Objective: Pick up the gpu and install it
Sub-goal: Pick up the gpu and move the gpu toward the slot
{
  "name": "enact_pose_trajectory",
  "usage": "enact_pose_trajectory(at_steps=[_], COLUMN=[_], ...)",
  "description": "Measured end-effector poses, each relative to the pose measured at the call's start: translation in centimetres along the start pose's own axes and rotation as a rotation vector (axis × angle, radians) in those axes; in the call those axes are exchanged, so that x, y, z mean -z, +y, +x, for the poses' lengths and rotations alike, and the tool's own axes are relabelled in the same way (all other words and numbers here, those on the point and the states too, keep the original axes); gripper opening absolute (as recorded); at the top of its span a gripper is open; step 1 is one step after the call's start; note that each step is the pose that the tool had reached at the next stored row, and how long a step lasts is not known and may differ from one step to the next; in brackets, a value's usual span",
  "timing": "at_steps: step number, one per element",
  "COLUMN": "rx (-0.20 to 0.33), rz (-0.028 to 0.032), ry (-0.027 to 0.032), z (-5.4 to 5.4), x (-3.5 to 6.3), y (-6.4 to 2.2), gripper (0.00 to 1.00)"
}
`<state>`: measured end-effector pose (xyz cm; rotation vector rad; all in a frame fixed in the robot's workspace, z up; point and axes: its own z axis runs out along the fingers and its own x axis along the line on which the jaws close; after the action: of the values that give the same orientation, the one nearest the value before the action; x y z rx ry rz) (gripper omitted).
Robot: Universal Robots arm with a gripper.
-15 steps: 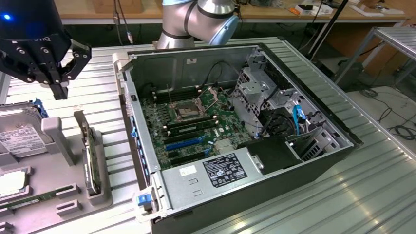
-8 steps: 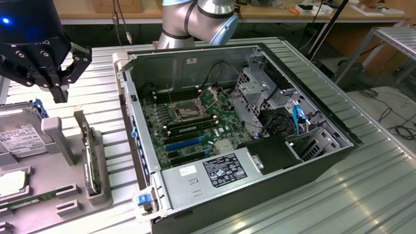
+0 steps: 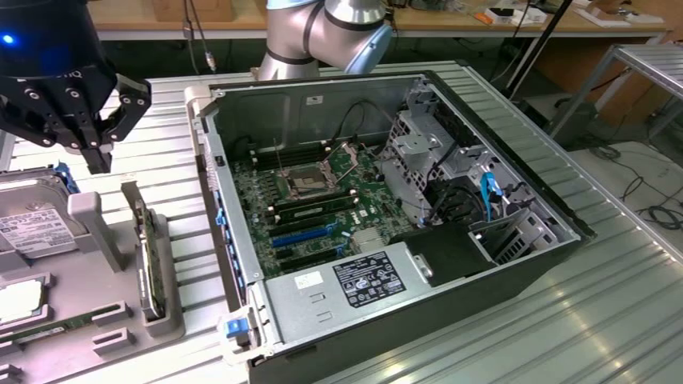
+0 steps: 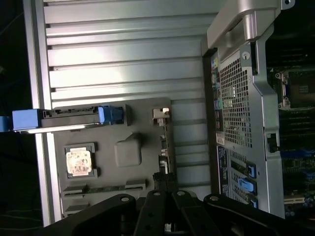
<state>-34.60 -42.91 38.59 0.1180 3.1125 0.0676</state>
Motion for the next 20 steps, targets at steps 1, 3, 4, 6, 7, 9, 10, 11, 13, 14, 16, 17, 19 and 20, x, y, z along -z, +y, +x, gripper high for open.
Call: enact_pose_trajectory(at_steps=[1, 3, 4, 6, 7, 9, 10, 11, 13, 14, 16, 17, 19, 20], rx=[0.0, 0.0, 0.0, 0.0, 0.0, 0.0, 0.0, 0.0, 0.0, 0.0, 0.0, 0.0, 0.0, 0.0], rz=[0.0, 0.0, 0.0, 0.0, 0.0, -0.0001, 0.0, 0.0, 0.0, 0.0, 0.0, 0.0, 0.0, 0.0], ry=[0.0, 0.0, 0.0, 0.0, 0.0, -0.0001, 0.0, 0.0, 0.0, 0.0, 0.0, 0.0, 0.0, 0.0], z=[0.0, 0.0, 0.0, 0.0, 0.0, -0.1, -0.1, -0.1, -0.1, -0.1, -0.1, -0.1, -0.1, -0.1], x=[0.0, 0.01, 0.01, 0.02, 0.02, 0.03, 0.03, 0.04, 0.05, 0.06, 0.06, 0.07, 0.07, 0.07], y=[-0.11, -0.23, -0.28, -0.43, -0.62, -0.8, -0.86, -0.97, -1.25, -1.35, -1.48, -1.54, -1.65, -1.77], gripper=[0.11, 0.11, 0.11, 0.11, 0.11, 0.11, 0.11, 0.11, 0.11, 0.11, 0.11, 0.11, 0.11, 0.11])
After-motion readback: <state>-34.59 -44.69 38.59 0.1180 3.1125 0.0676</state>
